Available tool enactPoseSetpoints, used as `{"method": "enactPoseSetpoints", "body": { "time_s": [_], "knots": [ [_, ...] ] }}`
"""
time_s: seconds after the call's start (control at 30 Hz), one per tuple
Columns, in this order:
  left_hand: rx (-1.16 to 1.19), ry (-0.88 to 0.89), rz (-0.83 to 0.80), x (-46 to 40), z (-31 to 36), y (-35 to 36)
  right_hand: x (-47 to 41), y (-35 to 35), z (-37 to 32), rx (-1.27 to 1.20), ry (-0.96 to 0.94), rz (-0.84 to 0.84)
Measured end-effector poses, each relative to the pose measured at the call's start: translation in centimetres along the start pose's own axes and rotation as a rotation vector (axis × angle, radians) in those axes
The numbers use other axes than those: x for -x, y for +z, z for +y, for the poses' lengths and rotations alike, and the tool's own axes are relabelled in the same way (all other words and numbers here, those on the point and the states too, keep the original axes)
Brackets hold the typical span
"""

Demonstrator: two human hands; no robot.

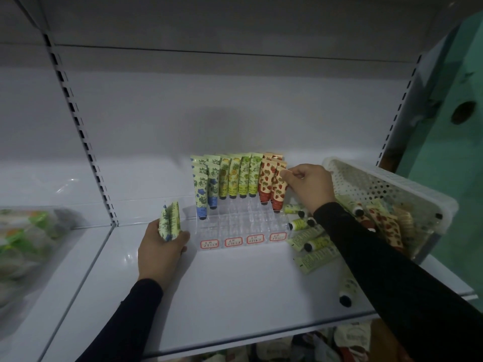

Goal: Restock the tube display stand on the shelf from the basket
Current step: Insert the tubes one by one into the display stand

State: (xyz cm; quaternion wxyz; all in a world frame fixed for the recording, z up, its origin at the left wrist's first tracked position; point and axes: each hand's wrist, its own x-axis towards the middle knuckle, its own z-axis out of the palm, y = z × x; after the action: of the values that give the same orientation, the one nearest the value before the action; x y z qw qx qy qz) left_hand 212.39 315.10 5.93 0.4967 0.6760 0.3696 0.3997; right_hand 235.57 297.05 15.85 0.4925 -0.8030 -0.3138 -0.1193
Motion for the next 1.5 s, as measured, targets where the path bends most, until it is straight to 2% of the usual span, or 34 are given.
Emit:
{"method": "enactPoseSetpoints", "body": {
  "time_s": [0.4, 0.53, 0.67, 0.8, 0.97, 1.13, 1.4, 1.5],
  "knots": [
    [0.028, 0.007, 0.002, 0.2, 0.1, -0.2, 0.9, -0.1, 0.1, -0.054, 0.041, -0.018],
    [0.035, 0.008, 0.004, 0.2, 0.2, -0.3, 1.7, -0.9, -0.2, -0.029, 0.050, 0.061],
    [0.130, 0.014, -0.008, 0.5, 0.6, -0.8, 2.9, -2.1, -0.6, -0.039, 0.028, 0.135],
    [0.268, 0.031, -0.008, 1.2, 1.5, -2.0, 4.1, -2.6, -1.1, -0.077, -0.017, 0.098],
    [0.438, -0.004, -0.225, 3.0, 4.4, -2.7, 6.2, -2.2, -3.6, -0.161, -0.058, -0.123],
    [0.455, -0.048, -0.456, 5.0, 6.5, -1.4, 8.2, -1.0, -5.6, -0.287, -0.040, -0.383],
    [0.450, -0.098, -0.674, 6.8, 7.5, 1.0, 8.6, -1.1, -5.6, -0.539, 0.157, -0.473],
    [0.459, -0.118, -0.706, 7.1, 7.6, 1.4, 8.7, -1.7, -5.4, -0.600, 0.212, -0.468]
  ]
}}
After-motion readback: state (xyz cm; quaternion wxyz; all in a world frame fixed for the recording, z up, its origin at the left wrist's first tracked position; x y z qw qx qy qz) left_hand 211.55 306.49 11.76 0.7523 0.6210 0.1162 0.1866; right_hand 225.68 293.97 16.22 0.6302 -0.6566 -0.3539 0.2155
